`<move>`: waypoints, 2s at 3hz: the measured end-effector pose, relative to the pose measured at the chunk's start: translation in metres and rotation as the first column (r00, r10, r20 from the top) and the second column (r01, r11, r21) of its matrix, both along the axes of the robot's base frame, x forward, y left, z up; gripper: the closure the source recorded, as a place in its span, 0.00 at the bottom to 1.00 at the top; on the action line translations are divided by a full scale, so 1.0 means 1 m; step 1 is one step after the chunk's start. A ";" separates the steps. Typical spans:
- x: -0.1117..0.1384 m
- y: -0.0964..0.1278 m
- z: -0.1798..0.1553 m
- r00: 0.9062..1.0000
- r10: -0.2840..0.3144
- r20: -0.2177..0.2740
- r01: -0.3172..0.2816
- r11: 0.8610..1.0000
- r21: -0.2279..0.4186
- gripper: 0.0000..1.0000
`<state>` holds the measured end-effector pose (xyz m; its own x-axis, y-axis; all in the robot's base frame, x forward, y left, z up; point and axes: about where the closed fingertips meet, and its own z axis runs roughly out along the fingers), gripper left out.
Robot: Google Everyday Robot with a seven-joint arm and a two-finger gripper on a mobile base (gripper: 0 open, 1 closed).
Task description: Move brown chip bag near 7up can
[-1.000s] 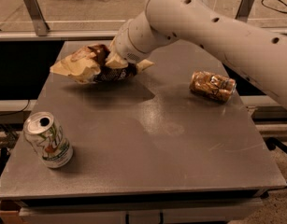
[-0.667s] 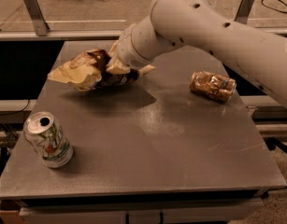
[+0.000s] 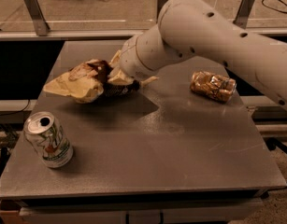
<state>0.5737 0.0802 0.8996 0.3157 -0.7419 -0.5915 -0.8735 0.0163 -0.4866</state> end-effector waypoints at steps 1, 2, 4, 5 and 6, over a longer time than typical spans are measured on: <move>-0.017 0.001 0.000 1.000 0.013 -0.025 -0.013 1.000 0.014 0.83; -0.030 0.002 0.002 0.999 0.020 -0.043 -0.019 1.000 0.024 0.59; -0.038 0.002 0.003 0.998 0.026 -0.057 -0.024 0.999 0.032 0.12; -0.033 0.000 0.003 0.998 0.022 -0.051 -0.021 0.999 0.027 0.00; -0.019 -0.013 0.006 0.999 -0.015 -0.042 0.015 1.000 0.014 0.00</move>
Offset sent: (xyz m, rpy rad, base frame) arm -0.0434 -0.0007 0.0029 0.0382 0.0707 0.0215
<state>0.5551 0.0670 0.9053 0.2791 -0.7379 -0.6144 -0.8928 0.0361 -0.4489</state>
